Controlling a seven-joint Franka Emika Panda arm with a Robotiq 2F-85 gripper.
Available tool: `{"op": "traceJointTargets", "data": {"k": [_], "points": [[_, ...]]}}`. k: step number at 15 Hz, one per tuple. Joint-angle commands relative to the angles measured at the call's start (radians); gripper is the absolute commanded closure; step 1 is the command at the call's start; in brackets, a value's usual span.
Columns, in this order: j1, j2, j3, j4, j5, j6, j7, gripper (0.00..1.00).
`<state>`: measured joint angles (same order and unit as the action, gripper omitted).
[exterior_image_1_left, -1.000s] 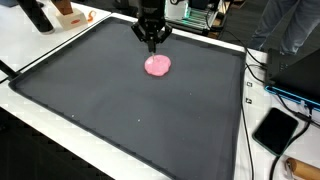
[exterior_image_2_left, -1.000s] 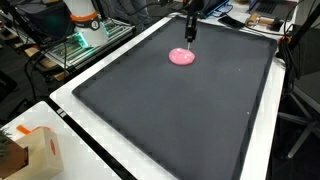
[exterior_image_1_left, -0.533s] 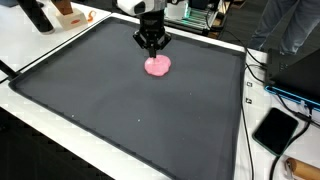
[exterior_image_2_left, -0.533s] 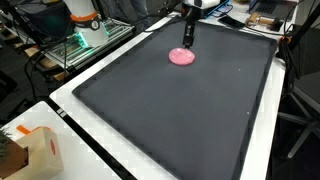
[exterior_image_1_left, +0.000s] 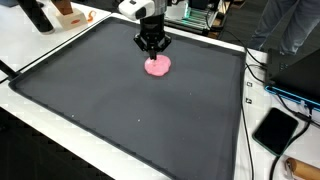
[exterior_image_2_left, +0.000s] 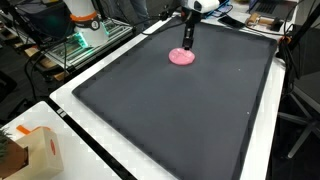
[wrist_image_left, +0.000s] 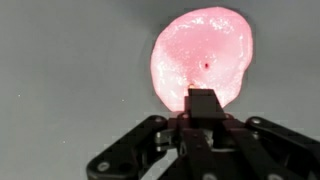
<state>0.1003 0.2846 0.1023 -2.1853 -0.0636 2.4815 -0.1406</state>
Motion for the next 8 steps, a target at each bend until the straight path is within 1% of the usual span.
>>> {"op": "traceJointTargets", "data": {"k": [1, 8], "points": [[-0.014, 0.016, 0.009, -0.007, 0.018, 0.018, -0.027, 0.97], [-0.011, -0.009, 0.013, -0.008, 0.023, 0.005, -0.021, 0.97]]}}
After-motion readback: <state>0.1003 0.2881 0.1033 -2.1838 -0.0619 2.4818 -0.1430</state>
